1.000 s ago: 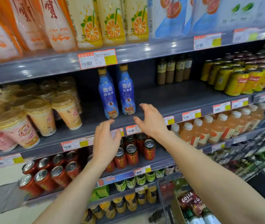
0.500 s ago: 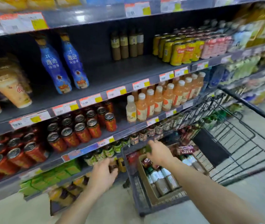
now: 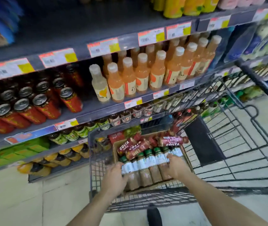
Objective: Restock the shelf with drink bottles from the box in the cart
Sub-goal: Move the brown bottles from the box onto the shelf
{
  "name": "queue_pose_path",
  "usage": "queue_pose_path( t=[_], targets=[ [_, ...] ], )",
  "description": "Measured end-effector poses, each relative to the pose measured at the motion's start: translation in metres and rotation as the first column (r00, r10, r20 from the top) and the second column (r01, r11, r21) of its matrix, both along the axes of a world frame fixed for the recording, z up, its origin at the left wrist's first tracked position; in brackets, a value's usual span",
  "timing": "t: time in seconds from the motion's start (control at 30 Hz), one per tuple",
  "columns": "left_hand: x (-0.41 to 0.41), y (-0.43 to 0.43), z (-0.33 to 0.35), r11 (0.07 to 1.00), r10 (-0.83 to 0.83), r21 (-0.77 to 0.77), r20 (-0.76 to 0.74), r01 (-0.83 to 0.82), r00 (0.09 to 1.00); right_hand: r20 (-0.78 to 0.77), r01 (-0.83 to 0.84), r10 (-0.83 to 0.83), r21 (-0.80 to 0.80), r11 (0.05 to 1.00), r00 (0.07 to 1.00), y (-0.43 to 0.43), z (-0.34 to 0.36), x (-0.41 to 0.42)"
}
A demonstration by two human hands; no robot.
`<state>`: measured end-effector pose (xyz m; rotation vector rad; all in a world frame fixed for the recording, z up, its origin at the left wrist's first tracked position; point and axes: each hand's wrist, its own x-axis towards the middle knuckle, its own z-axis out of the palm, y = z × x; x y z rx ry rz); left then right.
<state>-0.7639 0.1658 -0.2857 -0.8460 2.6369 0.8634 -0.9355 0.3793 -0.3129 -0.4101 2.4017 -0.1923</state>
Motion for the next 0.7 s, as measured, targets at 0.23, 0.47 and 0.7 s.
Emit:
queue_pose_path(
  t=[0.23, 0.47, 0.7],
  targets=[
    [-0.067, 0.005, -0.063, 0.994, 0.027, -0.109, 0.090, -0.017, 0.996, 0.036, 0.171, -0.169, -0.073, 0.983, 0.985, 0.006, -0.060, -0.063],
    [-0.122, 0.011, -0.116, 0.980, -0.007, -0.194, 0.170, 0.041, 0.985, 0.447, 0.886, -0.768, -0.161, 0.435, 0.459, -0.013, -0.118, -0.107],
    [-0.129, 0.016, -0.135, 0.941, 0.021, -0.338, 0.144, 0.029, 0.989, 0.655, 0.985, -0.736, -0.087, 0.148, 0.169, -0.010, -0.137, -0.125]
  ],
)
